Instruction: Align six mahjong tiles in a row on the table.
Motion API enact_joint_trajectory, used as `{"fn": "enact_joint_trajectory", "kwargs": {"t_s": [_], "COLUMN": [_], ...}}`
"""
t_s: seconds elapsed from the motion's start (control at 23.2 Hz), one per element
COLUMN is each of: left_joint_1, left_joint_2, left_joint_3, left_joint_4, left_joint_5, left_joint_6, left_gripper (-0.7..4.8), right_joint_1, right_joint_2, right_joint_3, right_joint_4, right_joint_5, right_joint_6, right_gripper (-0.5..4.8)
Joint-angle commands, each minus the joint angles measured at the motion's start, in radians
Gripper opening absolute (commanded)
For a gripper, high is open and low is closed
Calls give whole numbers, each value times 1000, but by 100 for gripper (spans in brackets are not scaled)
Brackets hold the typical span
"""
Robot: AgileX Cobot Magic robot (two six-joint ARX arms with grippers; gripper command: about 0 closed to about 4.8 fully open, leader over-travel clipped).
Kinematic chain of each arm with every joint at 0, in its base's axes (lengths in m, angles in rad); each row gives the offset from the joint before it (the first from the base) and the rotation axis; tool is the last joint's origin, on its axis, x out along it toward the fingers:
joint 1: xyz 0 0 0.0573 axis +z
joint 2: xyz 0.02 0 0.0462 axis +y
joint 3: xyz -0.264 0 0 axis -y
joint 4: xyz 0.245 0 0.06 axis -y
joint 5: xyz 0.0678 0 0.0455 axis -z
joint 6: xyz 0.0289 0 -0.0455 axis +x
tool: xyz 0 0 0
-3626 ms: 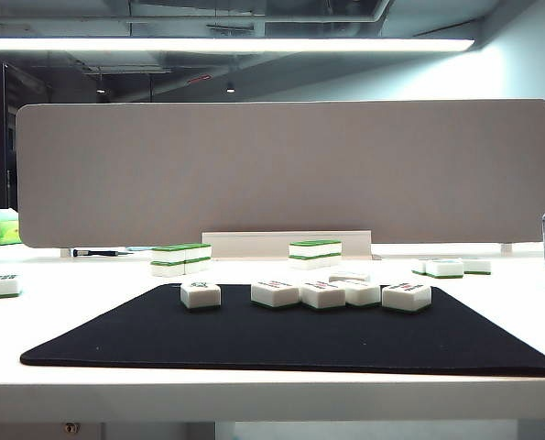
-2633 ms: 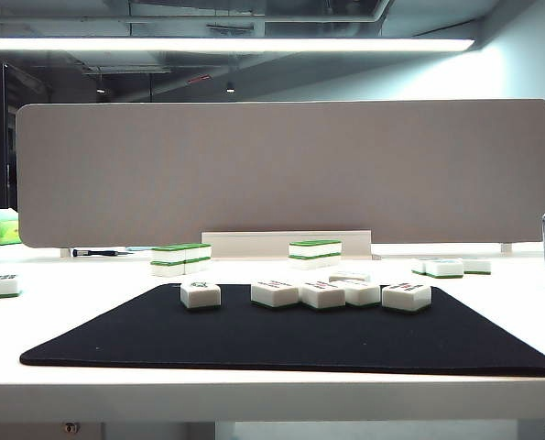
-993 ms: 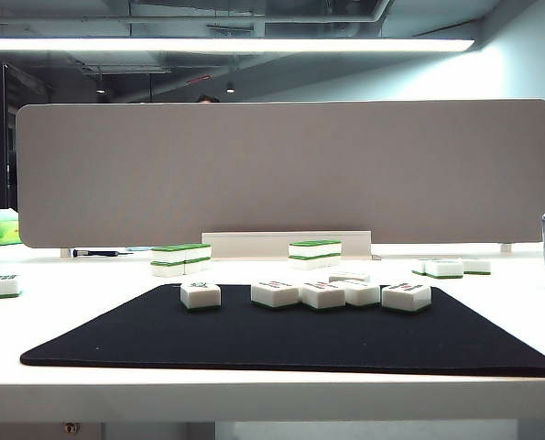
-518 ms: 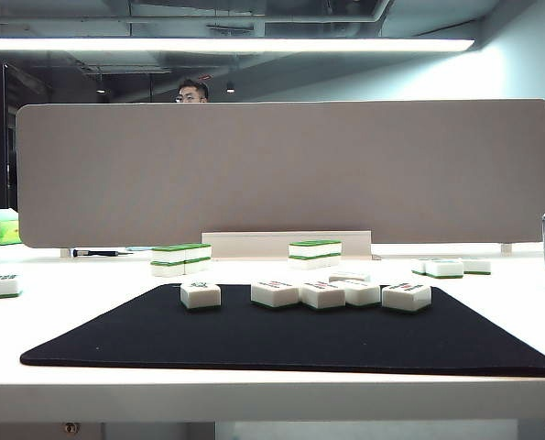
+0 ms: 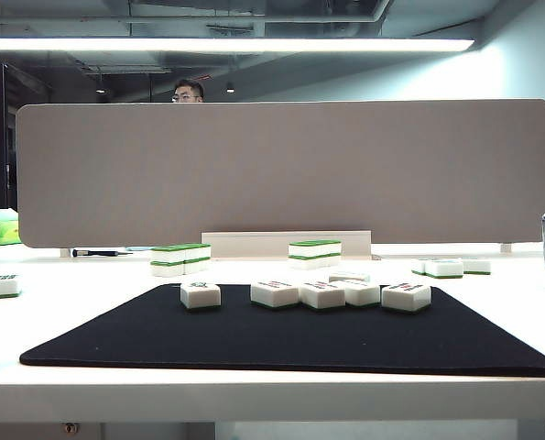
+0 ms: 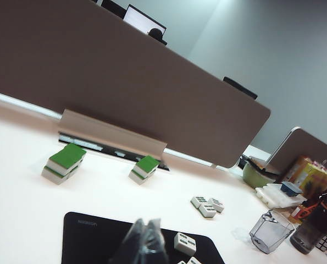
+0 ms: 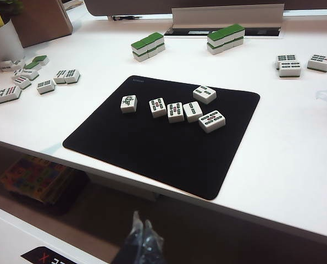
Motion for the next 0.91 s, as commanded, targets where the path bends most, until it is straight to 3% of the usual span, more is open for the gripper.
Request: {"fn": "enact_joint_trajectory", "kwargs": {"t_s": [0.04, 0.17, 0.39, 0.65, 0.91], "left_joint_1": [0, 0, 0, -1, -16], "left_joint_2": [47, 122, 315, 683, 998], "left_joint_3": [34, 60, 150, 401, 674], "left_joint_4": [6, 7, 5, 5, -22], "left_joint_5": [54, 109, 203, 322, 343], "left_joint_6": [5, 10, 100, 123, 245], "left_gripper": [-6, -6, -6, -6, -6], "right_joint_1": [1, 1, 1, 1, 1], "right_joint_2": [-12, -12, -12, -12, -12], "right_joint_3": [3, 2, 2, 2, 2], "right_joint_4": [11, 10, 10, 10, 10], "right_joint_5": [-2, -2, -2, -2, -2], "right_joint_6": [-3, -3, -3, -3, -10], "right_gripper": [-1, -1, -1, -1, -1]}}
